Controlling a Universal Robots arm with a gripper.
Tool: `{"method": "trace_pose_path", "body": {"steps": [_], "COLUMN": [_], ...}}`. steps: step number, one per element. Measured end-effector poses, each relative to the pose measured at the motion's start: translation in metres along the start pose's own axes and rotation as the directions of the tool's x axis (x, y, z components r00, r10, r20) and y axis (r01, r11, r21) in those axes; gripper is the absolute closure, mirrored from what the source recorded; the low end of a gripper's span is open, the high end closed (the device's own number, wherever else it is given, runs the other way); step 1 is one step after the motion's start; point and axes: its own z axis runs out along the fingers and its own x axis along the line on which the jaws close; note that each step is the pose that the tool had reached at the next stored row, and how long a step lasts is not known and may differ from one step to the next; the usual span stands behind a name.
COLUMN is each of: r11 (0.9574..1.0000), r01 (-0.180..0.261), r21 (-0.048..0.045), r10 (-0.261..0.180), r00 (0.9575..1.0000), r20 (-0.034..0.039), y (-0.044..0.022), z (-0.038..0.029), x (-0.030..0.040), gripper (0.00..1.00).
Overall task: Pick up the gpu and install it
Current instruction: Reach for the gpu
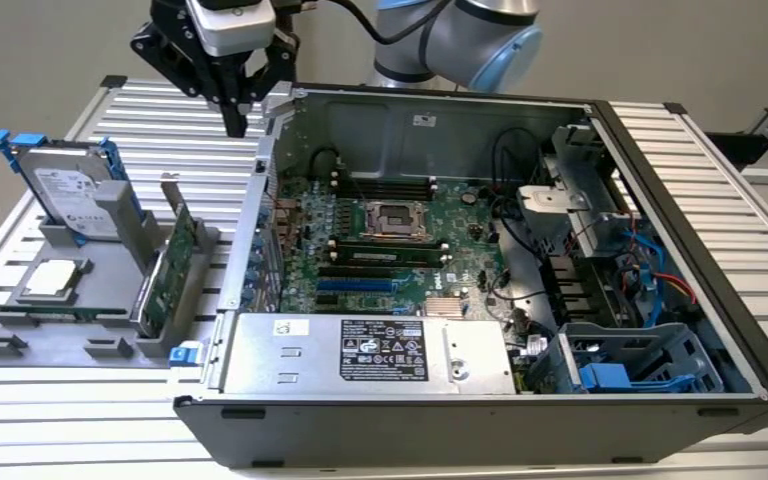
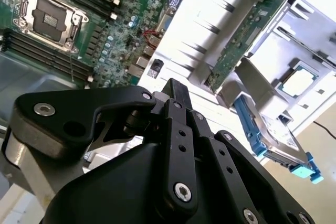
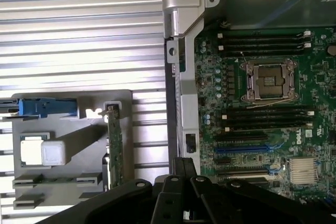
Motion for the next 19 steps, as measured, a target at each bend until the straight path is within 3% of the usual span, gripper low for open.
{"method": "trace_pose_path", "body": {"steps": [19], "r11": [1.0], "r01": [0.0], "r21": [0.0], "r10": [0.0], "r00": [1.0], "r20": [0.0], "y": [-0.001], "z": [-0.0003], "x": [0.0148], "gripper": [1.0]}}
